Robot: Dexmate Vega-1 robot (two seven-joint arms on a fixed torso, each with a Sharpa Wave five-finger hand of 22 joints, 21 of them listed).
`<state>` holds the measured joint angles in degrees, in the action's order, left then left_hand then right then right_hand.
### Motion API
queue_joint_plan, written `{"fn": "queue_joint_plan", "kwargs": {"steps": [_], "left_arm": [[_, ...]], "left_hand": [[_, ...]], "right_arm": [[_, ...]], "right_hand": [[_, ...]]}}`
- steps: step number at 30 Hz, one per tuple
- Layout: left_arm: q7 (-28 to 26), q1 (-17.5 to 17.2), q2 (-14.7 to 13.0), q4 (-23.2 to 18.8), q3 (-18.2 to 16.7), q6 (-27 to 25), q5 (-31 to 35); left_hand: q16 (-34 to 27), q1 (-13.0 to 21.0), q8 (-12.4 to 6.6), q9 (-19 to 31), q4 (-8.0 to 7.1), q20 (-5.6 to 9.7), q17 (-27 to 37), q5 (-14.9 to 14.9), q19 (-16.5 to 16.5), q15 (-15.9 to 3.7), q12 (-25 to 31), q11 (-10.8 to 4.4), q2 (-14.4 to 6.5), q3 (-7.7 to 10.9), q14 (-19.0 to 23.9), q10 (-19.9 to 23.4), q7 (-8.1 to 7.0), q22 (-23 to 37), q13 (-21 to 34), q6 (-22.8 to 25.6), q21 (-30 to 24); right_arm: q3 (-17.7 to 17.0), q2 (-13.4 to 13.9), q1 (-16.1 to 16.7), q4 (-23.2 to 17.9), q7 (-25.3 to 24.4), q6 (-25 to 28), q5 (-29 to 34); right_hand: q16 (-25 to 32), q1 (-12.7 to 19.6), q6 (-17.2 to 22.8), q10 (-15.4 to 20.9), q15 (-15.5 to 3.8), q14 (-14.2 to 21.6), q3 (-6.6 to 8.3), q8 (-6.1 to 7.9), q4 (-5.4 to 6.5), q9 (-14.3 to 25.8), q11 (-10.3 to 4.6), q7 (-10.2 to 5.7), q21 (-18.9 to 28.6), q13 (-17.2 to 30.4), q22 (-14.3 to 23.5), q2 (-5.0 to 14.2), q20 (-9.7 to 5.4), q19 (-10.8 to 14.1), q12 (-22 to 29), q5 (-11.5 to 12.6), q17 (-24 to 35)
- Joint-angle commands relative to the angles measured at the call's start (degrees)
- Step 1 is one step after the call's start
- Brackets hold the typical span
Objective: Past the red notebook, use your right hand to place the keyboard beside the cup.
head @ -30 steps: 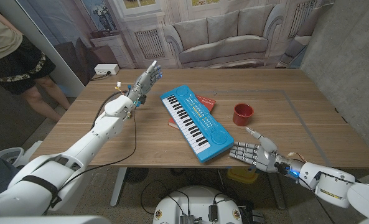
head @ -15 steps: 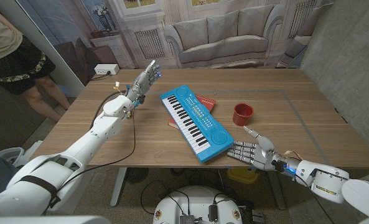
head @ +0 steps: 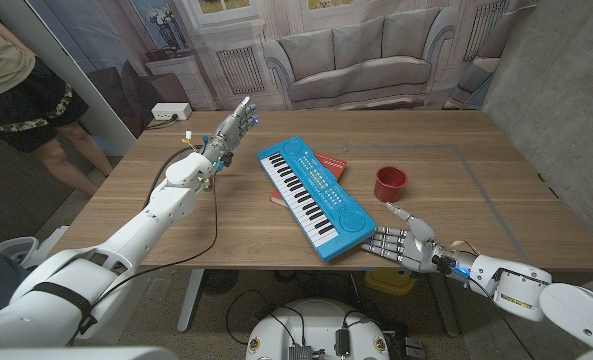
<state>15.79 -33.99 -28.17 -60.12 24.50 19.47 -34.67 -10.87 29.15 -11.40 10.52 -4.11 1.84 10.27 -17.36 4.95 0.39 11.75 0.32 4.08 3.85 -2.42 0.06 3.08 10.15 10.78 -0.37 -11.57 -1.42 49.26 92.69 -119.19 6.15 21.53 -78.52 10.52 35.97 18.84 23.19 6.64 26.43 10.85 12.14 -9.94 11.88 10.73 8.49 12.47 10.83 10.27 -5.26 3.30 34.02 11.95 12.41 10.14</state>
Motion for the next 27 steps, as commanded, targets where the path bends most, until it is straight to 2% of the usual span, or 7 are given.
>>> {"fn": "queue_joint_plan", "kwargs": {"steps": [1,5,9,17,27], "left_arm": [[0.09,-0.29,0.07,0.61,-0.05,0.09,-0.17],[-0.28,-0.57,-0.08,0.20,-0.23,-0.11,-0.29],[-0.90,-0.84,-0.64,-0.85,-0.28,-0.35,0.11],[-2.32,-1.83,-0.99,-2.16,-0.73,-0.94,-0.13],[-3.17,-2.21,-1.02,-2.68,-0.82,-1.00,-0.02]], "left_hand": [[0.10,0.08,0.24,0.16,-0.08,-0.42,0.17,-0.11,0.22,-0.07,-0.10,0.21,-0.23,-0.46,-0.07,-0.30,-0.05,0.13,0.21,0.04,0.18],[0.10,0.14,0.24,0.16,-0.06,-0.45,0.17,-0.10,0.22,-0.08,-0.10,0.15,-0.24,-0.48,-0.08,-0.30,-0.06,0.13,0.21,0.03,0.18],[0.10,0.19,0.24,0.16,-0.04,-0.47,0.17,-0.10,0.21,-0.04,-0.11,0.18,-0.25,-0.50,-0.08,-0.35,-0.05,0.13,0.21,0.03,0.18],[0.10,0.30,0.24,0.16,-0.01,-0.52,0.17,-0.10,0.17,-0.03,-0.10,0.15,-0.27,-0.56,-0.10,-0.33,-0.07,0.13,0.21,0.02,0.17],[0.13,0.43,0.27,0.16,0.03,-0.59,0.18,-0.07,0.12,0.04,-0.13,0.15,-0.30,-0.65,-0.20,-0.42,0.02,0.13,0.22,-0.08,0.15]], "right_arm": [[2.62,0.89,-2.39,1.40,0.78,-0.08,-0.98],[3.48,1.03,-3.45,2.03,1.44,-0.15,-1.24],[3.93,1.64,-4.31,2.47,1.79,0.32,-1.83],[4.87,2.39,-5.51,3.44,2.59,0.55,-2.18],[5.85,3.34,-6.39,3.22,2.74,0.70,-2.06]], "right_hand": [[0.09,1.12,0.29,-0.06,-0.19,-0.04,0.59,0.15,0.25,0.15,-0.11,1.38,-0.10,0.07,0.26,0.02,-0.08,0.06,0.12,0.30,0.21],[0.06,2.25,0.16,-0.42,-0.50,-0.29,0.97,0.12,0.22,0.22,-0.33,1.23,-0.11,0.09,0.28,0.52,-0.12,0.17,0.01,0.38,0.25],[0.20,4.96,-0.57,-0.69,-1.18,-0.15,1.75,-0.10,-0.07,0.32,-0.55,1.19,-0.09,0.14,0.31,1.17,-0.92,0.55,0.00,0.49,0.28],[-0.03,8.53,-1.72,-1.87,-1.55,-0.91,2.18,-0.37,-0.32,0.45,-1.31,0.86,-0.41,0.23,0.33,0.74,-1.35,0.13,-0.25,0.73,0.24],[-0.31,9.77,-2.90,-2.94,-1.53,-2.30,1.76,-0.66,0.22,0.55,-1.30,0.60,-0.91,0.31,0.39,0.01,-1.18,-1.13,-0.40,0.79,0.25]]}}
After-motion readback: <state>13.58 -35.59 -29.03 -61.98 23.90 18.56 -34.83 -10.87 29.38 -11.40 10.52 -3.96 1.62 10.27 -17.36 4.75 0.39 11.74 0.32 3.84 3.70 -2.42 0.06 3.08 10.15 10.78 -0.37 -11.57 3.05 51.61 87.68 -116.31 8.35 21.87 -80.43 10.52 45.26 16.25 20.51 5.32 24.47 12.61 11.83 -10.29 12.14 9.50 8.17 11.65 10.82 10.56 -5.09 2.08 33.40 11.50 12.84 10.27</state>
